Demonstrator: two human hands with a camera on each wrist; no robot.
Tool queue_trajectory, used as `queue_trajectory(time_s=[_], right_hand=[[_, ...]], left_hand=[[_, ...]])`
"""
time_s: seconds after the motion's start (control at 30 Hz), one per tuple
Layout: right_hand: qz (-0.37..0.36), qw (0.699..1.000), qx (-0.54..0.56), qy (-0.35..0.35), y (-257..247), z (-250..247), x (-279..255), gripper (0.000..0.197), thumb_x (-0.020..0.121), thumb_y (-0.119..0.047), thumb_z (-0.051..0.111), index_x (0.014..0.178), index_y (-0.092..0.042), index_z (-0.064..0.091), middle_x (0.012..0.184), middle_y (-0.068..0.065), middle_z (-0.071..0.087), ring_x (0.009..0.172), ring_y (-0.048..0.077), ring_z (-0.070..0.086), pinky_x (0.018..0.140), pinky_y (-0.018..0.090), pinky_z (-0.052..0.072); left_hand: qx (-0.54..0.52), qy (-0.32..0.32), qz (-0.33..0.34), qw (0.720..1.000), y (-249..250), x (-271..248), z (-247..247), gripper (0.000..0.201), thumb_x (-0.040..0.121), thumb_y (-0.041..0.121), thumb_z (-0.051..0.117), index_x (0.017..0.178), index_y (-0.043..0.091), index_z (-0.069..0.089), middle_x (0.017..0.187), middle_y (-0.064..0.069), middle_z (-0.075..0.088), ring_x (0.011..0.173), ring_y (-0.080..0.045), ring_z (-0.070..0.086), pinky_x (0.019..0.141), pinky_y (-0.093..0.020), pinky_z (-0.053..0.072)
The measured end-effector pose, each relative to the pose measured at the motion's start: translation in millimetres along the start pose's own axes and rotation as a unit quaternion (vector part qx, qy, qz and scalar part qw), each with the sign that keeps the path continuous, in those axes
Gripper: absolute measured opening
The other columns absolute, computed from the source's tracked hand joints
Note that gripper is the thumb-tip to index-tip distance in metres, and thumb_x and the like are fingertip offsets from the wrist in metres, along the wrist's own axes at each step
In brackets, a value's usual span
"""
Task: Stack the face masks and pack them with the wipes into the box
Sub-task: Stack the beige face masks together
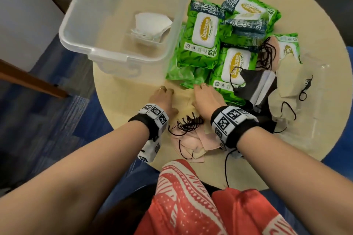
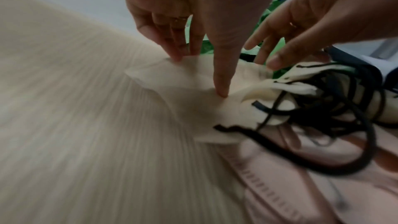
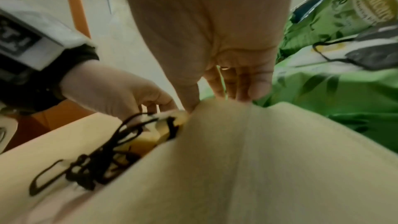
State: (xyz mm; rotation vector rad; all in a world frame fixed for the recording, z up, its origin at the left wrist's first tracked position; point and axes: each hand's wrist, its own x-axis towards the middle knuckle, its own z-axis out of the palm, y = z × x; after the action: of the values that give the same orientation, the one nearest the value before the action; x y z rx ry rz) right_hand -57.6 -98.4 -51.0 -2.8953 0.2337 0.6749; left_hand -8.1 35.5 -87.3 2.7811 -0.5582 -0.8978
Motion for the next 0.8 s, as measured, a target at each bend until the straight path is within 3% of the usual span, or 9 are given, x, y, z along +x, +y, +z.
queue_trajectory(time_s=[0.13, 0.3, 0.43, 0.57, 0.67, 0.73, 0.8], right_hand=[[0.001, 0.999, -0.047, 0.023, -7.3, 1.6, 7.0, 0.037, 0.094, -0.003, 0.040, 0.131, -0.001, 0.036, 0.130, 0.019, 0.047, 0.110, 0.035, 0.055, 0.080, 0.040, 0.045], [-0.009, 0.999, -0.050, -0.002, -5.3, -2.9, 7.9, 0.032, 0.090, 0.005, 0.038, 0.118, -0.001, 0.050, 0.118, 0.018, 0.057, 0.107, 0.035, 0.058, 0.078, 0.039, 0.045], [-0.007, 0.999, 0.026, 0.019, 1.8, -13.4, 0.6, 0.020, 0.089, -0.009, 0.050, 0.103, -0.010, 0.064, 0.101, 0.014, 0.061, 0.103, 0.033, 0.056, 0.076, 0.036, 0.043], [-0.021, 0.985, 0.149, 0.084, 11.7, -35.3, -16.3, 0.012, 0.088, -0.025, 0.060, 0.083, -0.016, 0.065, 0.079, 0.003, 0.054, 0.092, 0.024, 0.043, 0.079, 0.035, 0.029], [-0.030, 0.946, 0.310, 0.090, 23.9, -50.4, -31.9, 0.020, 0.080, -0.029, 0.065, 0.065, -0.020, 0.056, 0.065, 0.001, 0.055, 0.077, 0.024, 0.050, 0.078, 0.041, 0.037], [-0.040, 0.902, 0.418, 0.099, 27.2, -60.9, -43.2, 0.015, 0.077, -0.028, 0.063, 0.073, -0.014, 0.061, 0.072, 0.008, 0.061, 0.075, 0.026, 0.055, 0.075, 0.040, 0.042], [-0.059, 0.861, 0.495, 0.098, 27.3, -71.5, -54.0, 0.007, 0.086, -0.012, 0.060, 0.083, -0.005, 0.059, 0.076, 0.007, 0.056, 0.075, 0.017, 0.051, 0.071, 0.032, 0.040]], left_hand=[[0.003, 0.004, -0.001, 1.000, -0.2, 4.3, -2.8, 0.055, 0.076, 0.035, 0.071, 0.123, 0.018, 0.050, 0.125, -0.008, 0.047, 0.119, -0.027, 0.043, 0.098, -0.036, 0.037], [-0.018, 0.018, 0.025, 0.999, 2.9, 4.3, -4.3, 0.041, 0.083, 0.030, 0.063, 0.120, 0.013, 0.055, 0.130, -0.009, 0.045, 0.121, -0.029, 0.041, 0.097, -0.037, 0.037], [-0.168, 0.029, 0.055, 0.984, 2.8, -3.7, -14.3, 0.031, 0.083, 0.019, 0.067, 0.106, 0.002, 0.057, 0.107, -0.018, 0.063, 0.100, -0.033, 0.057, 0.079, -0.031, 0.039], [-0.278, 0.071, 0.121, 0.950, 10.2, -23.0, -33.0, 0.038, 0.077, 0.014, 0.075, 0.108, 0.003, 0.055, 0.095, -0.015, 0.066, 0.088, -0.025, 0.059, 0.064, -0.019, 0.033], [-0.323, 0.107, 0.176, 0.924, 19.7, -35.6, -53.5, 0.041, 0.073, 0.019, 0.079, 0.100, 0.016, 0.048, 0.086, -0.009, 0.066, 0.077, -0.020, 0.058, 0.059, -0.010, 0.036], [-0.332, 0.118, 0.216, 0.911, 26.7, -43.1, -67.8, 0.047, 0.072, 0.025, 0.080, 0.098, 0.020, 0.042, 0.089, -0.011, 0.065, 0.079, -0.021, 0.058, 0.062, -0.010, 0.038], [-0.324, 0.123, 0.254, 0.903, 35.5, -51.0, -82.2, 0.048, 0.070, 0.036, 0.075, 0.100, 0.022, 0.040, 0.094, -0.012, 0.063, 0.082, -0.021, 0.058, 0.067, -0.018, 0.041]])
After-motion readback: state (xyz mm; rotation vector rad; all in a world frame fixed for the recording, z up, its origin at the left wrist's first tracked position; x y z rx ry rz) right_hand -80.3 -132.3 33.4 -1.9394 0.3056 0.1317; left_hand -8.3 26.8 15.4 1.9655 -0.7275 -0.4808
